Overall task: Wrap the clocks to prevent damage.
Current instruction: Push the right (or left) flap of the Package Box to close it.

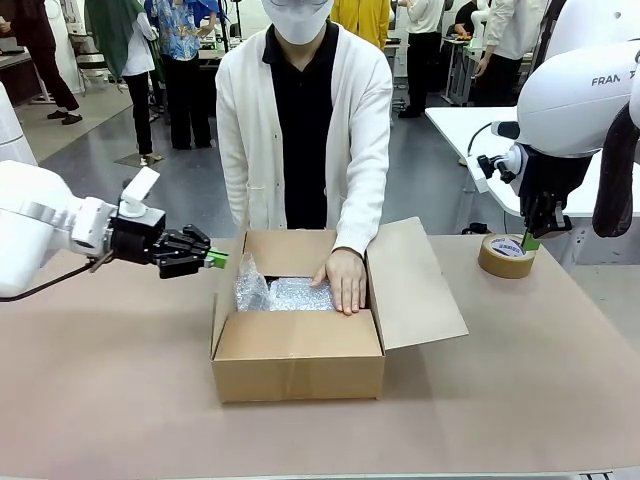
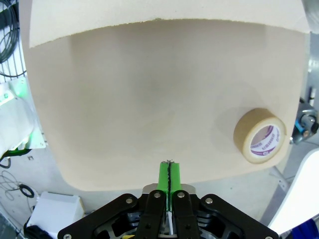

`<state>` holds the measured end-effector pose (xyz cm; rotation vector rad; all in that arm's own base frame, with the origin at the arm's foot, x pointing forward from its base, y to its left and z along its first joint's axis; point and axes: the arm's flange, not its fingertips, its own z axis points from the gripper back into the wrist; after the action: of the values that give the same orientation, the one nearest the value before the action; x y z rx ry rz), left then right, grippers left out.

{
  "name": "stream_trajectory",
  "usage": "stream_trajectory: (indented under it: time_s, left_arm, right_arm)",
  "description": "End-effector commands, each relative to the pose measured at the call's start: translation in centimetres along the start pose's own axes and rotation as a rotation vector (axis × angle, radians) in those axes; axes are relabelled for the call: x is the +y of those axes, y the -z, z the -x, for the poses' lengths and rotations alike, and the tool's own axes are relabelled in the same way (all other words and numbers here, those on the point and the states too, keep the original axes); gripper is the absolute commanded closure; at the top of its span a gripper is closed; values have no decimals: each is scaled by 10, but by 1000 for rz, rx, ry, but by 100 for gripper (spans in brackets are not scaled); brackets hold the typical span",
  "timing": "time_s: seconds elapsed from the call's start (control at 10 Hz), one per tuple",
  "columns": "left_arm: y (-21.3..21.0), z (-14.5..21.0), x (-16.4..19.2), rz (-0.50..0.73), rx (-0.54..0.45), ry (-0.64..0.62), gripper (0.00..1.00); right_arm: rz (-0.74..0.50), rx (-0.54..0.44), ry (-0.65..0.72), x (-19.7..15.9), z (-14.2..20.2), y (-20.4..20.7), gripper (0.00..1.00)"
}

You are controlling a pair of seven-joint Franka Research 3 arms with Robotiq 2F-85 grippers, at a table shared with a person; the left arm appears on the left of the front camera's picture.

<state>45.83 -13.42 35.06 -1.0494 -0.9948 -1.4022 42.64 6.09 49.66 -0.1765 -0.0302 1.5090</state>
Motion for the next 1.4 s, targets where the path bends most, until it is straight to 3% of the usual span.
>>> stream_trajectory:
  time_s: [0.0,0.2,0.5,1.0,1.3]
  left_arm:
    - [22,1,15,-53,33,10,100]
    - [38,-3,33,-47,95,6,100]
    - [62,8,30,-33,163,2,100]
    - [69,34,39,-10,278,-50,100]
    - [60,39,35,39,202,-35,100]
  right_arm:
    - [7,-6,-4,0,1,2,99]
    - [7,-6,-4,0,1,2,99]
    - [7,-6,-4,0,1,2,99]
    - [7,-6,-4,0,1,2,99]
    - [7,-6,-4,0,1,2,99]
